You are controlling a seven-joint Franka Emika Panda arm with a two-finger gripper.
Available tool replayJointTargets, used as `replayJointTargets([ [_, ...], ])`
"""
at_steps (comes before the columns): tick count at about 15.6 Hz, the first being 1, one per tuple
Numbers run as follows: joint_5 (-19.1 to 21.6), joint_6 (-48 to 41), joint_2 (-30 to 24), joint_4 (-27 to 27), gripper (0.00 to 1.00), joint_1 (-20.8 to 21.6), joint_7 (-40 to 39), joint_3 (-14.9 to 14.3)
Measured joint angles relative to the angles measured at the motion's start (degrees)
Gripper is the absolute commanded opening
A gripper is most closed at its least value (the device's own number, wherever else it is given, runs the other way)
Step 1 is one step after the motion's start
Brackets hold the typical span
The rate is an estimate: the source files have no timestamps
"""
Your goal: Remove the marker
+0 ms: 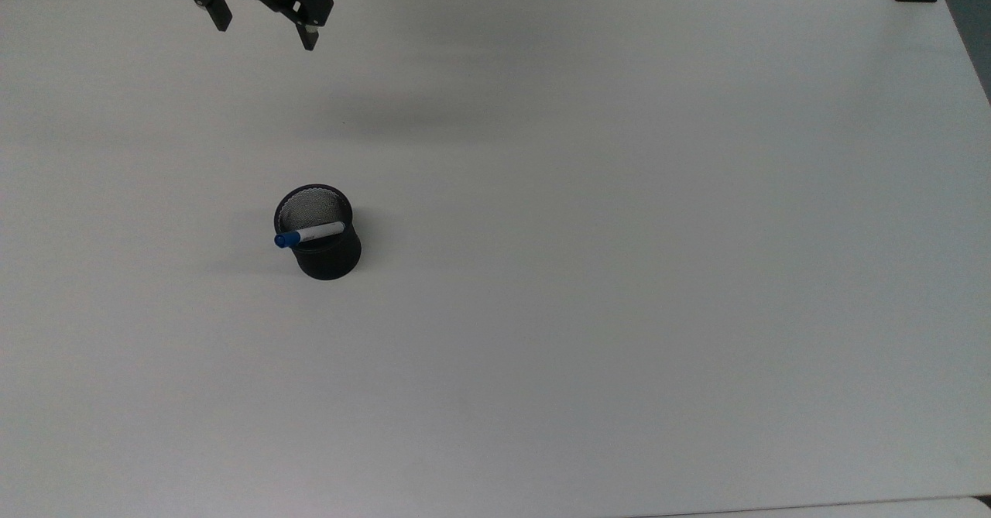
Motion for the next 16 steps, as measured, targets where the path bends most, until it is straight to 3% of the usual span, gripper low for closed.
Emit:
replayJointTargets([
  [16,0.0,-0.7,-0.6,0.2,1.00,-1.0,-1.3,-0.2],
])
